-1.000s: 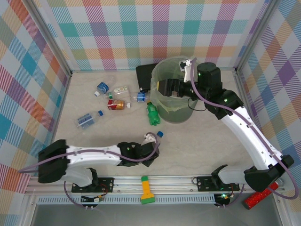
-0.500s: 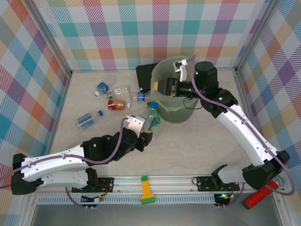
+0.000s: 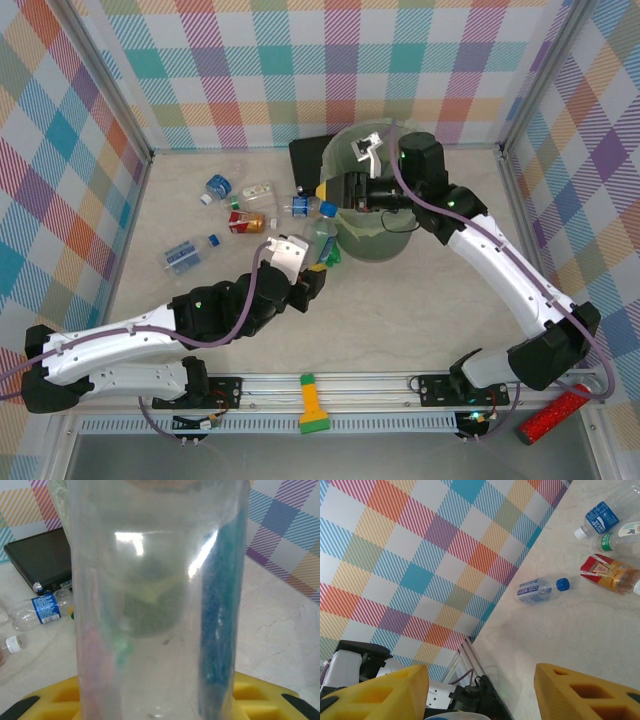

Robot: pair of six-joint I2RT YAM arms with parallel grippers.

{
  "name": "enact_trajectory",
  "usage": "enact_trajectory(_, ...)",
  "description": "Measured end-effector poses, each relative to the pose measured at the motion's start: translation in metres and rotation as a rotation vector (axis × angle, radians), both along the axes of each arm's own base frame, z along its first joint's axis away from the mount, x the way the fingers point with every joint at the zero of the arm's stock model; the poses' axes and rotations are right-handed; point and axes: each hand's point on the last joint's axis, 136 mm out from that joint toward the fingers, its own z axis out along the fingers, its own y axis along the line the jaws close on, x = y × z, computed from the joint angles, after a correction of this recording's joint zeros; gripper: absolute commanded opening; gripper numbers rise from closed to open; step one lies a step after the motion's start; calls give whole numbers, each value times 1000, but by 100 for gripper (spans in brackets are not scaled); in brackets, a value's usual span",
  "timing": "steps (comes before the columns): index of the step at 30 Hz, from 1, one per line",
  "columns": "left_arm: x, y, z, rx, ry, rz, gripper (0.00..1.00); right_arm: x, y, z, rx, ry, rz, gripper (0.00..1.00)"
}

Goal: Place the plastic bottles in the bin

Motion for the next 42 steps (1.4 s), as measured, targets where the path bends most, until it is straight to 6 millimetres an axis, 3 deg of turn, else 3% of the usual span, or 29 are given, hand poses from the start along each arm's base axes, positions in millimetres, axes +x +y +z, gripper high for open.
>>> enact_trajectory(12, 7, 2, -2, 8, 4, 17, 38, -23, -6, 8, 28, -53, 64, 61)
enact_trajectory(17, 8, -2, 1, 7, 5, 16, 38, -28, -3, -9, 16, -5, 90, 47)
enact_trajectory(20, 7, -2, 0, 13, 10, 12, 38, -31, 0, -8, 20, -13, 109, 29)
enact_trajectory(24, 9, -2, 1, 11, 11, 13, 40, -28, -1, -6, 19, -41, 103, 27)
enact_trajectory(28, 9, -3, 1, 10, 12, 11, 51, -26, -2, -5, 14, -50, 83, 25)
enact_trajectory(31, 8, -4, 3, 7, 12, 6, 79, -23, -5, -5, 3, -54, 52, 25)
enact_trajectory(32, 8, -4, 3, 6, 11, 2, 93, -21, -6, -4, -3, -57, 32, 25)
enact_trajectory(33, 8, -5, 4, 2, 11, 2, 100, -17, -8, -2, -8, -62, 12, 24)
enact_trajectory(38, 6, -1, 9, -19, 12, 5, 100, 5, -26, 11, -29, -95, -103, 23)
enact_trajectory(42, 3, 11, 26, -76, -6, 10, 99, 27, -49, 33, -35, -154, -220, 25)
